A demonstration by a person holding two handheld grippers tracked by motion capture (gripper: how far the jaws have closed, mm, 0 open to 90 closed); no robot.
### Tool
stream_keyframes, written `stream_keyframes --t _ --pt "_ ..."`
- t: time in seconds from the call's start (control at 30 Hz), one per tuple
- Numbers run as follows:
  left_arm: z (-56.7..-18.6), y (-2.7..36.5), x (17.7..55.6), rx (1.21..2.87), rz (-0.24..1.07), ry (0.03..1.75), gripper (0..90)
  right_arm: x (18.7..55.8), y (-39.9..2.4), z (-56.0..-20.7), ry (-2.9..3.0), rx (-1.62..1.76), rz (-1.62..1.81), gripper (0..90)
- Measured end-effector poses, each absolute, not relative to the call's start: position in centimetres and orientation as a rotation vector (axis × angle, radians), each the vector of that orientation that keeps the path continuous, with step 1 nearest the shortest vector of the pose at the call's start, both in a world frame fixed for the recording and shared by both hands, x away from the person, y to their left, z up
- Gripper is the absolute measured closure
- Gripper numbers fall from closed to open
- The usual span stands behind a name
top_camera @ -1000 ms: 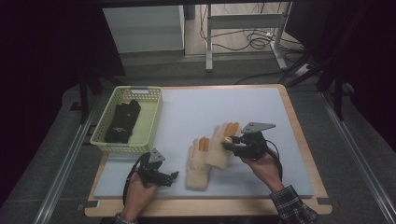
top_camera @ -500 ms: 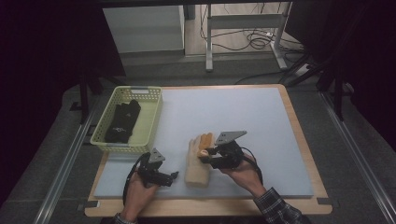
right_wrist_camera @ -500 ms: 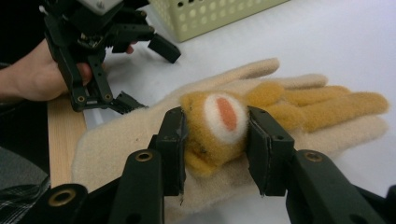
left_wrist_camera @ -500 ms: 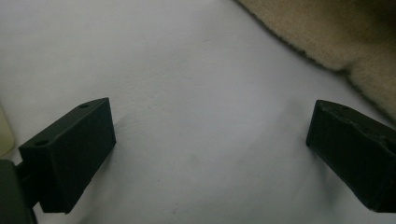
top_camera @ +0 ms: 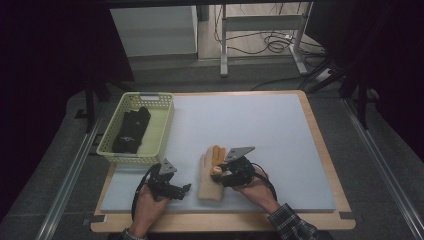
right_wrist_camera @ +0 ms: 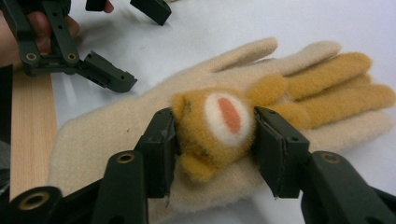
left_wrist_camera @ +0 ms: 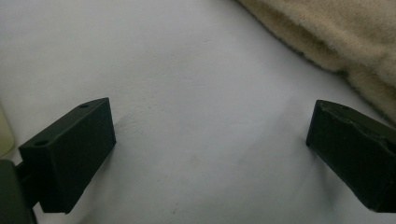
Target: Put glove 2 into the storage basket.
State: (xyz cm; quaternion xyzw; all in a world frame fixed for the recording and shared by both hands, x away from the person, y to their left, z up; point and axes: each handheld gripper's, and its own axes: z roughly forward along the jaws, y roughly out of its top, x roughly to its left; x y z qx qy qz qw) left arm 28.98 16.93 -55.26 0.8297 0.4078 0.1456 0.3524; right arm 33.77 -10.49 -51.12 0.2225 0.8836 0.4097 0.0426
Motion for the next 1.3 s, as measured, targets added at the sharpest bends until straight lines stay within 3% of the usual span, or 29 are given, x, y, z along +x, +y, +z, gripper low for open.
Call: stream_keyframes --t 0.17,0.5,0.57,0.73,0.87,1.3 --pt "-55.3 16.9 29.0 2.147 0.377 1.055 1.5 33.7 -10.8 -50.1 2.682 0.685 1.241 39.1" --pt "-55.2 17.0 29.0 2.156 0.377 1.050 1.5 34.2 -13.7 -48.8 2.610 0.760 1.256 38.2" --pt "-55.3 16.9 29.0 2.147 0.377 1.055 1.5 34.1 -14.2 -49.1 2.612 0.778 1.256 40.7" --pt "-55.2 17.0 29.0 2.153 0.376 1.052 1.5 33.2 -15.1 -50.4 2.644 0.774 1.224 68.4" --pt "-55.2 17.0 29.0 2.152 0.375 1.052 1.5 32.1 -14.9 -51.6 2.695 0.752 1.211 80.1" --pt "-55.2 17.6 28.6 2.143 0.381 1.082 1.9 30.7 -12.9 -53.4 2.728 0.673 1.209 83.9"
